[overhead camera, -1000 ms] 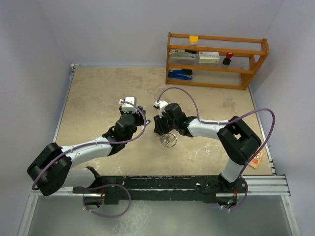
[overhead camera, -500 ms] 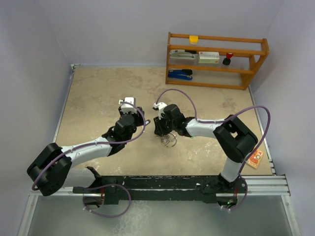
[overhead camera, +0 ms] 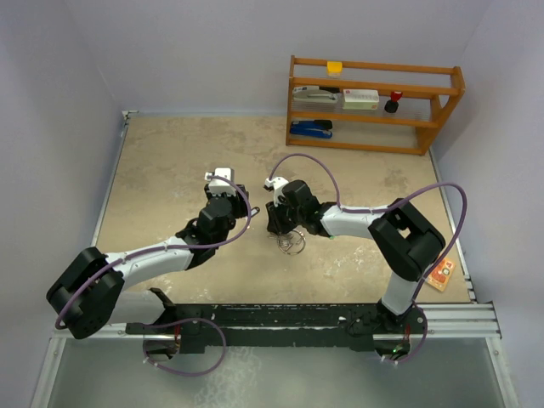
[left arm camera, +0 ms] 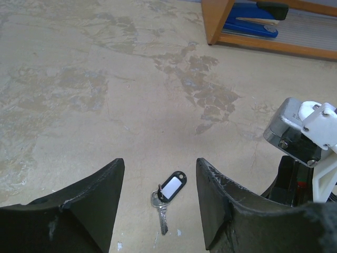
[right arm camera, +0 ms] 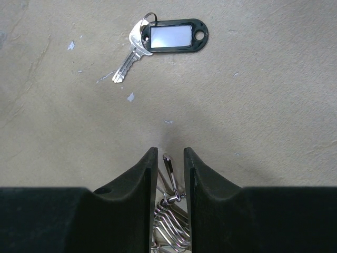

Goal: Put the keys on the keyring
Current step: Pick up the keyring from the center of the board.

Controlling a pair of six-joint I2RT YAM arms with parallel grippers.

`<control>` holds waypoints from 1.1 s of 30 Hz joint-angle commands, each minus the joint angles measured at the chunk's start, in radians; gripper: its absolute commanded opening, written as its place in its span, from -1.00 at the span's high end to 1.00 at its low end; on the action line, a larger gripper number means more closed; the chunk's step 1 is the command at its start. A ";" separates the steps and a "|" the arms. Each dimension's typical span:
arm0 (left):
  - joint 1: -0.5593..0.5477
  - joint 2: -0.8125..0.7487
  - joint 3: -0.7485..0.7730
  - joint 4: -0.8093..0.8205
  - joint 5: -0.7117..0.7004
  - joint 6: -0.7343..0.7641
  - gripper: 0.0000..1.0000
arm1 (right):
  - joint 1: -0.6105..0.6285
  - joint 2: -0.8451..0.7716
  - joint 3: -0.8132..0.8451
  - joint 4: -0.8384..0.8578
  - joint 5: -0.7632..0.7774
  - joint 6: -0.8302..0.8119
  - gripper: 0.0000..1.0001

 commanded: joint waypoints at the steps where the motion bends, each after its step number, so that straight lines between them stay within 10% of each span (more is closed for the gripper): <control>1: 0.007 -0.014 0.000 0.033 -0.009 -0.021 -0.08 | 0.008 0.001 0.004 0.013 -0.028 -0.009 0.42; 13: 0.009 -0.006 0.002 0.033 -0.009 -0.019 -0.07 | 0.011 0.008 -0.033 0.015 -0.032 -0.006 0.43; 21: 0.012 0.003 0.005 0.038 -0.003 -0.017 -0.07 | 0.010 -0.012 -0.013 -0.004 -0.018 -0.011 0.99; 33: 0.017 0.056 -0.025 0.225 0.212 0.020 -0.12 | -0.002 -0.216 -0.020 0.093 0.212 0.068 1.00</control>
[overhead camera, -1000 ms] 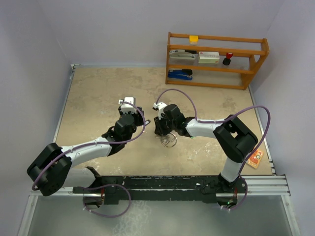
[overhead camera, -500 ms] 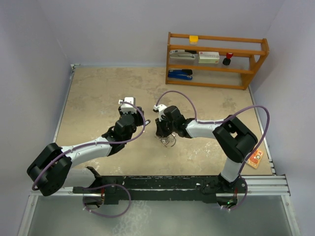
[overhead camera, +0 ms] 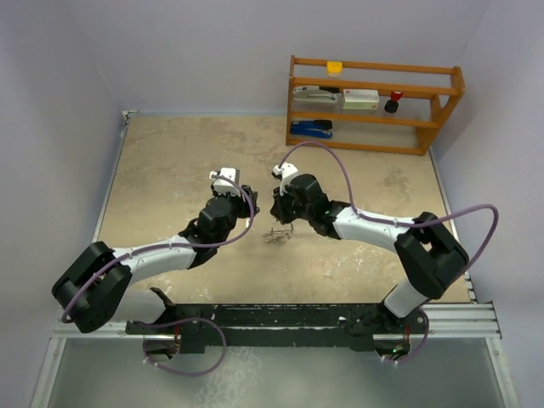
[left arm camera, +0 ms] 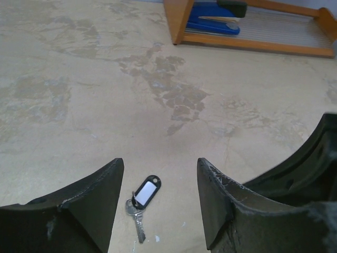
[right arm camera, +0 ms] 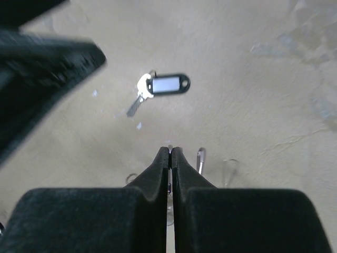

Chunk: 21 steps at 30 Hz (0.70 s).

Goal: Put the keys on the keyring
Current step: Pick up the keyring from the center of the board.

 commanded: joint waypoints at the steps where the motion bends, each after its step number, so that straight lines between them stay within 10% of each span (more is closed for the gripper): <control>1: 0.007 0.015 -0.027 0.154 0.113 0.003 -0.13 | -0.006 -0.087 0.001 0.077 0.135 0.060 1.00; 21: -0.084 0.149 -0.097 0.561 0.176 0.157 -0.21 | -0.007 -0.180 -0.017 0.047 0.482 0.504 1.00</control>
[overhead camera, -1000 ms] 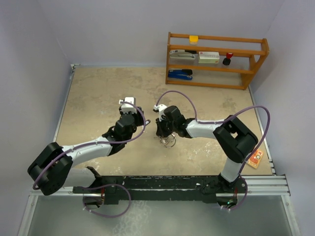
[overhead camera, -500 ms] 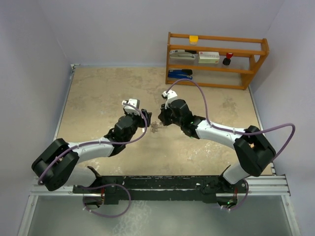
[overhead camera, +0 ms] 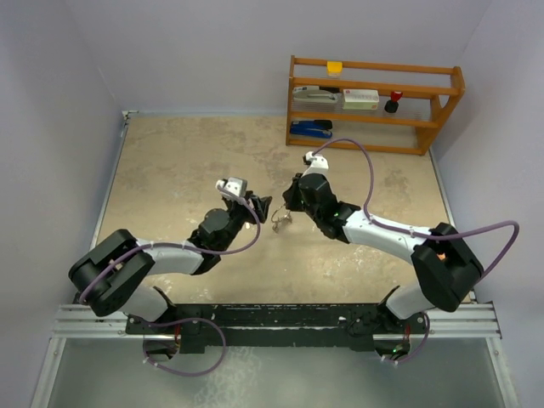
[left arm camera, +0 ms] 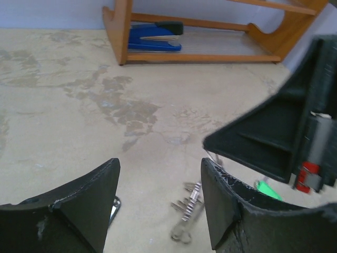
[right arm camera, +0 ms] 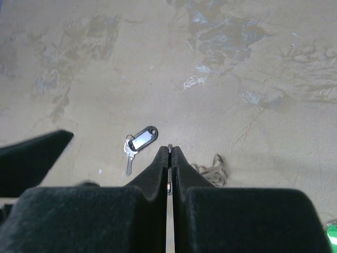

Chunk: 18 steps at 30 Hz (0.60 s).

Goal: Put the keys on the keyring
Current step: Pick up the keyring from the center of the board.

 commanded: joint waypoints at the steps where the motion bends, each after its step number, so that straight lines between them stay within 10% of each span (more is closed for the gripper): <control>1: -0.084 0.037 0.019 0.142 -0.016 0.154 -0.22 | -0.001 -0.040 0.021 0.013 0.125 0.138 1.00; 18: -0.149 0.148 -0.007 0.312 -0.039 0.315 -0.29 | -0.001 -0.103 0.003 0.000 0.117 0.200 1.00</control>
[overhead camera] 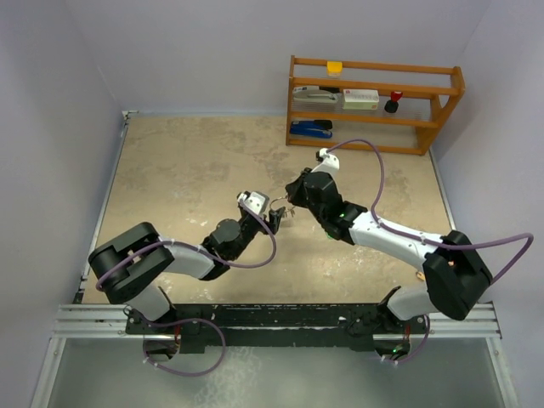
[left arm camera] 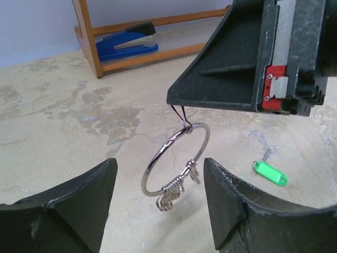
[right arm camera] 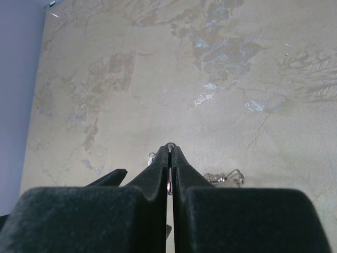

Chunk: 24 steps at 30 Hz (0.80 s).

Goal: Put the keys on the keyring
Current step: Pick up the keyring from the center of the board.

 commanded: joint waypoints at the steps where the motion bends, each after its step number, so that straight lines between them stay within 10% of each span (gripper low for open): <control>1: 0.000 0.021 -0.018 0.151 -0.007 0.089 -0.29 | -0.001 -0.042 0.001 0.005 0.019 0.035 1.00; 24: -0.012 0.141 -0.011 0.315 0.095 0.304 -0.33 | -0.001 -0.070 -0.029 -0.021 -0.027 0.067 1.00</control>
